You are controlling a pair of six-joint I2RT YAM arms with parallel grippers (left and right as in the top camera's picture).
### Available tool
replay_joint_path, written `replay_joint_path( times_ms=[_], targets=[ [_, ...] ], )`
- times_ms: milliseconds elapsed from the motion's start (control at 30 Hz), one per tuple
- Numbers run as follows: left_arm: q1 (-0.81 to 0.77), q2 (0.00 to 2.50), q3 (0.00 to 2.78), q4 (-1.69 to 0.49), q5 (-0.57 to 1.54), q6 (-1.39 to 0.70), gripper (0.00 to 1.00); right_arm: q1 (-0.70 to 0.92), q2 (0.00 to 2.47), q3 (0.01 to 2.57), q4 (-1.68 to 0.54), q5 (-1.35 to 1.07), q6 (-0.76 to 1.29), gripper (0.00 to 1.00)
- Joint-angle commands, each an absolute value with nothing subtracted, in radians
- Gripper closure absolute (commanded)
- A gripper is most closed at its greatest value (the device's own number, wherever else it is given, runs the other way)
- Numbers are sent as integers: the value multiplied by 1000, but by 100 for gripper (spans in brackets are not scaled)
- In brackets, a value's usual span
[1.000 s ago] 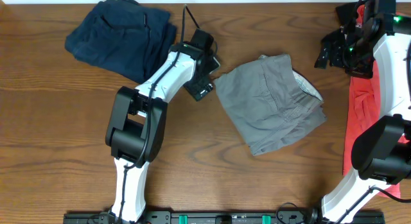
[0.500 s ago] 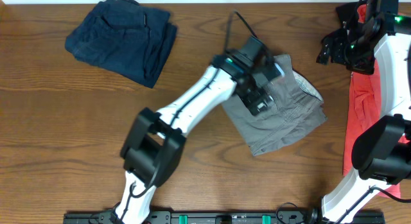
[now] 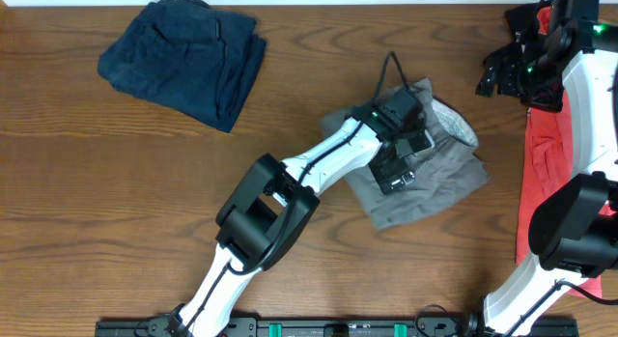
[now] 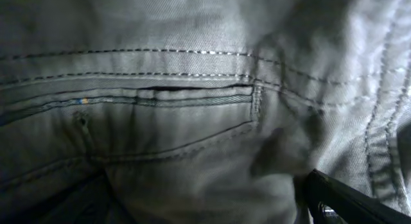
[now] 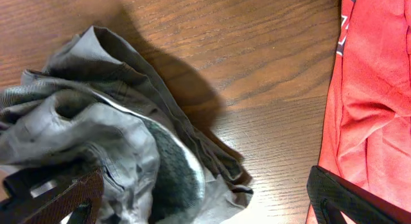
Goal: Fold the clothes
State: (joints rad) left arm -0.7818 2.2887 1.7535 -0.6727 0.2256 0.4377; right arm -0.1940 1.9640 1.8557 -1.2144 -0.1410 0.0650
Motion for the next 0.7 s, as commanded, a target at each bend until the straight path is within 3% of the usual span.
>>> replay_joint_path(
  times_ms=[0,433,667],
  targets=[
    [-732,2427,1722,-705,-58,500,2,-205,1958,1848,-1211,-138,78,1],
    [-537,2472,1721,-755,-436,689,2,-205,1958,1848,-1211,-138,78,1],
    [-507,2255,1721,-773,-294,688,2,-205,1958,1848,-1211,-138,78,1]
  ],
)
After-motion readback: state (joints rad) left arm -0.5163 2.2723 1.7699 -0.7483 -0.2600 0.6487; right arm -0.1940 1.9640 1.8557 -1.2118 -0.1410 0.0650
